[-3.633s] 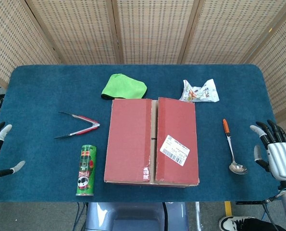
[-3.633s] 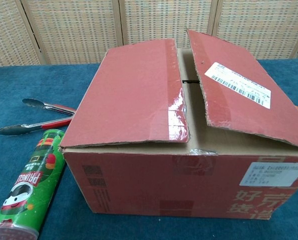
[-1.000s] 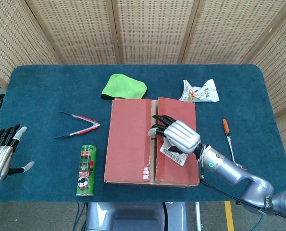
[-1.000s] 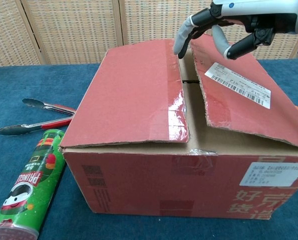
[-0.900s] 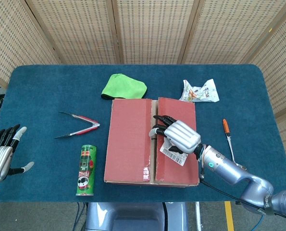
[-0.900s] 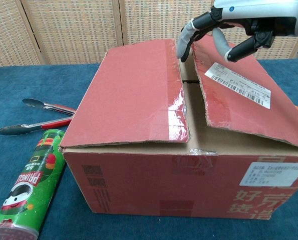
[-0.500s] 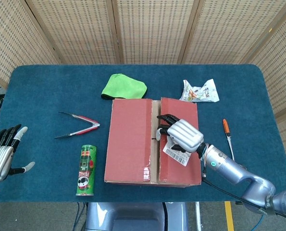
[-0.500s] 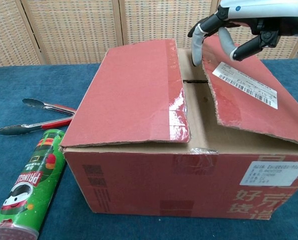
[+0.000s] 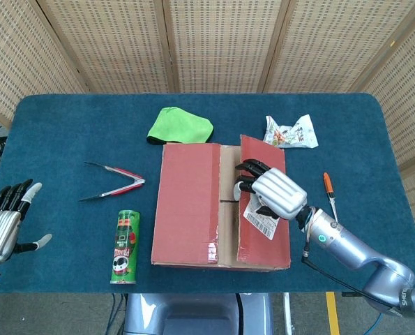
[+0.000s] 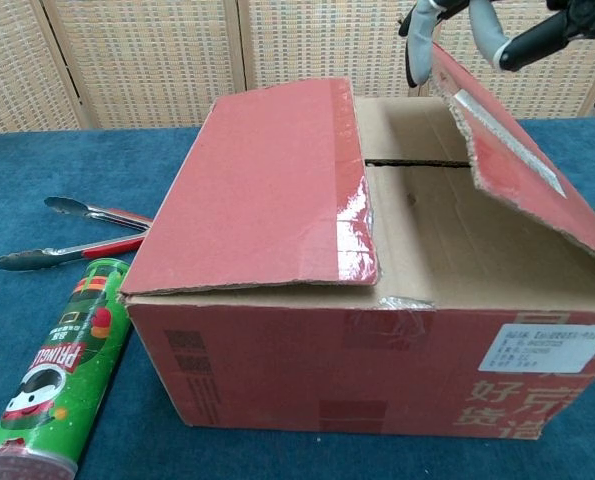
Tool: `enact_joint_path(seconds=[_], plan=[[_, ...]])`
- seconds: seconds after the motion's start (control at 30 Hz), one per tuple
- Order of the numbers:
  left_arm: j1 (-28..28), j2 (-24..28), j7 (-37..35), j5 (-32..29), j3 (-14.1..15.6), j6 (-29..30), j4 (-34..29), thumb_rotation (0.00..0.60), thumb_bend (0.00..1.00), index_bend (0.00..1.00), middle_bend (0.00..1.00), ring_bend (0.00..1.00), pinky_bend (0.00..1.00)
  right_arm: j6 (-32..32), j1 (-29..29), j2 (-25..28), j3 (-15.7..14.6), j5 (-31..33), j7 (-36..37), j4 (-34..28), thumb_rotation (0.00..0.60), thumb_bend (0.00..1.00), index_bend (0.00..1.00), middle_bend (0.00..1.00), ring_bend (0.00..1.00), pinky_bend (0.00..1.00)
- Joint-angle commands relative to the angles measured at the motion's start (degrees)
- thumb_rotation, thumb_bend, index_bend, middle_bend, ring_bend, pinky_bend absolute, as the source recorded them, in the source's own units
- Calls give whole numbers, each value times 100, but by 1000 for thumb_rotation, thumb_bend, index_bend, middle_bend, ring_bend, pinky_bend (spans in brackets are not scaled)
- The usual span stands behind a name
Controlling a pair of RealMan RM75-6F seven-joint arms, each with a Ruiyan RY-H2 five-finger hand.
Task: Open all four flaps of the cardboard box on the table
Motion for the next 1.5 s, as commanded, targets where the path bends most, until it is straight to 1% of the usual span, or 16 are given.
enact_joint_path(seconds=[0.03, 0.37, 0.67, 1.03, 1.27, 1.5], plan=[[-11, 10, -1, 9, -3, -5, -6, 515, 192, 0, 0, 0, 0, 146, -89, 234, 25, -48, -16, -178, 600, 1000, 473, 512, 163, 103], [-36, -5, 66, 60, -5, 10, -42, 516, 193, 0, 0, 0, 0, 382, -289, 829, 75, -52, 9, -451, 600, 1000, 473, 509, 163, 103], [-32, 7, 52, 74, 4, 26, -31, 515, 193, 0, 0, 0, 0, 439, -439, 1261, 115, 46, 6, -491, 600, 1000, 473, 509, 163, 103], [-7, 37, 42, 73, 36, 40, -81, 515, 193, 0, 0, 0, 0, 527, -615, 1522, 150, 155, 45, -344, 600, 1000, 473, 509, 163, 103], [-3, 68, -6, 106, 57, 28, -81, 514, 193, 0, 0, 0, 0, 596, -750, 1548, 135, 226, -125, -198, 600, 1000, 473, 509, 163, 103], [19, 95, -45, 156, 76, 58, -58, 515, 193, 0, 0, 0, 0, 588, -853, 1561, 118, 314, -133, -48, 600, 1000, 473, 509, 163, 103]])
